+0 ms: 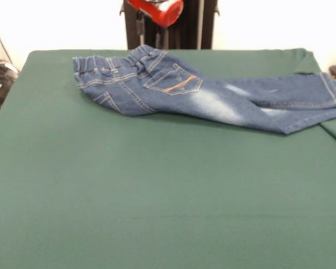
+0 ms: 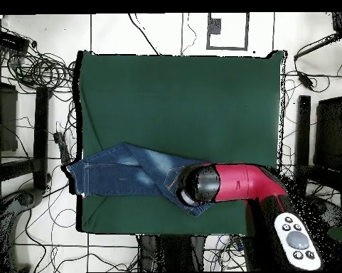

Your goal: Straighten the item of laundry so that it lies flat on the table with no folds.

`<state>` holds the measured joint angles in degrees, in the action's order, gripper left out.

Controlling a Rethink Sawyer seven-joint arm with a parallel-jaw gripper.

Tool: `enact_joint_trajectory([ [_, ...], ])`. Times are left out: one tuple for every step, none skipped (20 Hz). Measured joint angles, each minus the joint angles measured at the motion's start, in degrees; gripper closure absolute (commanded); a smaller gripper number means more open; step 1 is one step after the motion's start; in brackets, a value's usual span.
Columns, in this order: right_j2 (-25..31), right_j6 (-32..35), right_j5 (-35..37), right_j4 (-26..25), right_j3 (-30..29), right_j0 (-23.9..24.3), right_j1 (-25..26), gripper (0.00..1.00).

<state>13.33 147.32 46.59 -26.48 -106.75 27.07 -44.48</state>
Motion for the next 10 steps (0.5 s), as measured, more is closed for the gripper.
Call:
enact_joint_trajectory([
  [-0.6,0.3,-0.3,0.1,0.2,-0.1,0.3,0.0],
  [-1.5,0.5,-0.6,0.2,0.5,-0.2,0.8,0.0],
  [-2.6,0.7,-1.0,0.5,0.9,-0.3,1.3,0.0],
  [-3.3,0.8,-1.1,0.9,1.1,-0.3,1.7,0.0],
  [-4.6,0.9,-1.1,1.9,1.7,-0.4,2.4,0.0],
  [-5.5,1.0,-1.1,2.8,2.1,-0.4,2.9,0.0],
  [-5.8,1.0,-1.1,3.2,2.3,-0.4,3.2,0.0],
  [-6.9,1.1,-1.1,4.3,3.0,-0.6,3.9,0.0],
  [-7.6,1.2,-1.1,5.2,3.4,-0.7,4.4,0.0],
  [-8.5,1.4,-1.1,6.3,4.1,-0.8,5.1,0.0],
])
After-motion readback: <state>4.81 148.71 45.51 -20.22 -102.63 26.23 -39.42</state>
